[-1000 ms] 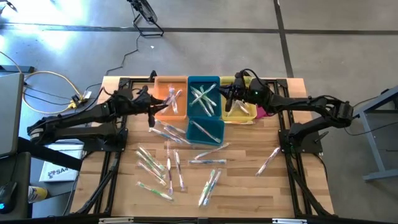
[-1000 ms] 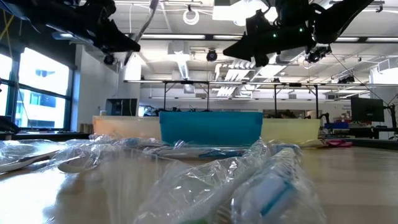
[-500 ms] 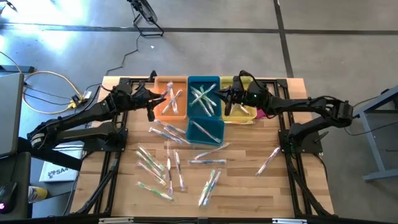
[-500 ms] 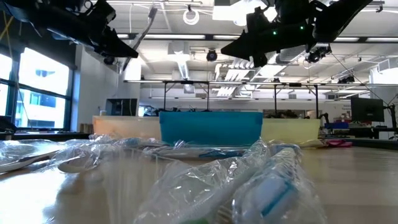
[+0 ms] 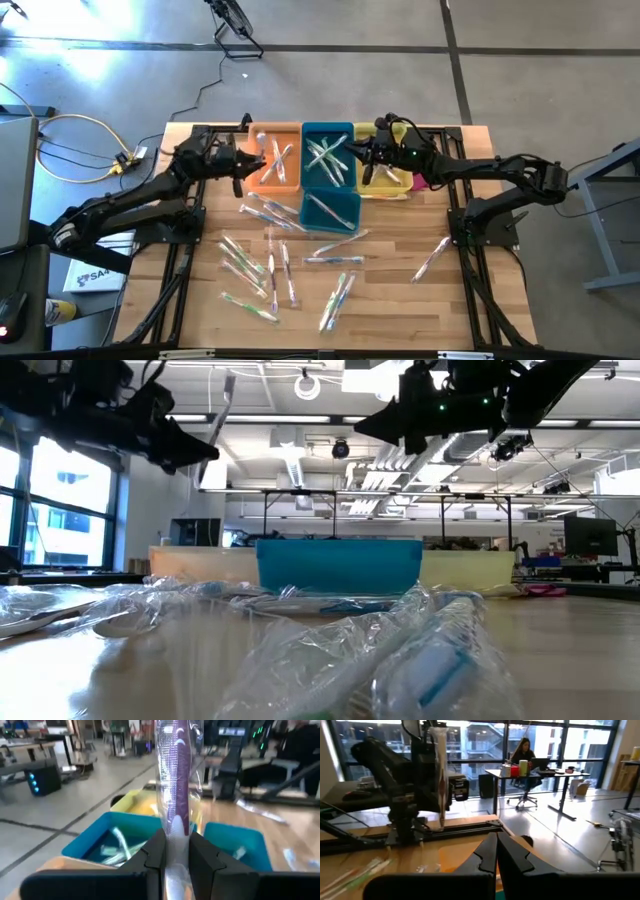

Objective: Pick & Place Toothbrushes
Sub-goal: Put the violet toothbrush into the yellow bin

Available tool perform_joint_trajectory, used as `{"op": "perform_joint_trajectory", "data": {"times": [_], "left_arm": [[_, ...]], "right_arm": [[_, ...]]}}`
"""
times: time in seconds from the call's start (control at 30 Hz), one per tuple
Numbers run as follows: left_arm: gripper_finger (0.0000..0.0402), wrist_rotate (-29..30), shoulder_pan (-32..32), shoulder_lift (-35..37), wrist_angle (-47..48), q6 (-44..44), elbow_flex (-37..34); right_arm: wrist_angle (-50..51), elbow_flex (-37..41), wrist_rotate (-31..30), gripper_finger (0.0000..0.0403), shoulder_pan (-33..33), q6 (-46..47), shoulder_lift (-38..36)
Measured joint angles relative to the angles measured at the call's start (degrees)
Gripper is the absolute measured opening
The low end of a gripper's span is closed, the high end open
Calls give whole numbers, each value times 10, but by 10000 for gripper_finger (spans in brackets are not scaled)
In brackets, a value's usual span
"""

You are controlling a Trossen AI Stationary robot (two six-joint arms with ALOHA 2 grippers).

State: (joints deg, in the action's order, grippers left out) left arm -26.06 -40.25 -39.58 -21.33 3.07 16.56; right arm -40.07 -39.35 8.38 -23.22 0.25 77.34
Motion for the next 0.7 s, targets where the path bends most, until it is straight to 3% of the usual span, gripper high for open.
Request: {"op": "perform_joint_trajectory", "data": {"times": [0.13,0.43,0.7], "left_arm": [[47,-2,1,0,-57,-44,-33],[47,0,1,0,-52,-60,-33],[47,2,1,0,-65,-67,-33]], "right_arm": [[-1,0,7,4,0,23,0],[-63,0,12,4,0,52,12],[-197,-6,41,4,2,57,113]]}}
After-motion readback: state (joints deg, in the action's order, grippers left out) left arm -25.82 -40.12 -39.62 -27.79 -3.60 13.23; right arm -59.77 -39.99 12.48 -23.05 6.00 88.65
